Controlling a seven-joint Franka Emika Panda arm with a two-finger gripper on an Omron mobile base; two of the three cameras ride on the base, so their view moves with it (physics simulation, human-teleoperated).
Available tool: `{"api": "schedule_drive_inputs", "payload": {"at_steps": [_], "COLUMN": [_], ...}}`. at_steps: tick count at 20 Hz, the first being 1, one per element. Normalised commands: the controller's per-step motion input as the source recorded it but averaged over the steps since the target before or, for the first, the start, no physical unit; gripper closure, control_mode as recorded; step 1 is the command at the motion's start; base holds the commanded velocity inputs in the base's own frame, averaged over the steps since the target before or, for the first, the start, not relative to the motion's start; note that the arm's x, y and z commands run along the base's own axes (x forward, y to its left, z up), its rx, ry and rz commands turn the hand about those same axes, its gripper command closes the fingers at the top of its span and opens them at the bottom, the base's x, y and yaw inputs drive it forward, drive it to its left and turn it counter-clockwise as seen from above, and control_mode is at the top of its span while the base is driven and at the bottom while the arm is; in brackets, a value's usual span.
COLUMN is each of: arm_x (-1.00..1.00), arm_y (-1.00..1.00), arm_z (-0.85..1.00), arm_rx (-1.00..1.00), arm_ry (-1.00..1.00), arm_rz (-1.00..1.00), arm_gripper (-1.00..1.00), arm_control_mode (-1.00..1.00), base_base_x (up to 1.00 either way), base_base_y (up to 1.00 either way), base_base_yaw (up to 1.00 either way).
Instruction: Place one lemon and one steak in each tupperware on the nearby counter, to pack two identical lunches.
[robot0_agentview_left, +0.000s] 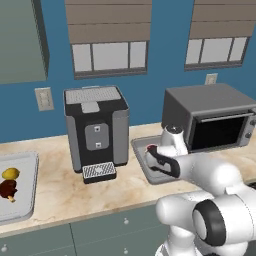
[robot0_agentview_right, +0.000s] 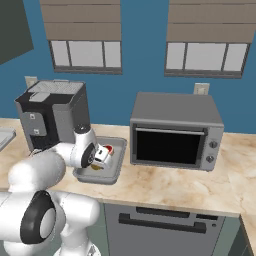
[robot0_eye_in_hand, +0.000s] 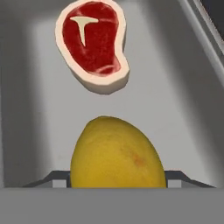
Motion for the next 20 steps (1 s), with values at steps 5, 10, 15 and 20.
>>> {"api": "schedule_drive_inputs", "payload": {"at_steps": [5,10,15,20], "arm_x": [0.53,0.50,-0.01,-0.91], "arm_y": [0.00,0.00,0.00,0.00], "arm_z": [-0.43,-0.34,0.01,0.45], "arm_rx": [0.00,0.00,0.00,0.00], "arm_ry": [0.00,0.00,0.04,0.01], "arm_rz": [0.00,0.00,0.00,0.00], "arm_gripper": [1.00,-1.00,-1.00,-1.00], "arm_control_mode": [-1.00,-1.00,-1.00,-1.00], "base_base_x": [0.00,0.00,0.00,0.00], "base_base_y": [0.00,0.00,0.00,0.00], "base_base_yaw": [0.00,0.00,0.00,0.00]}}
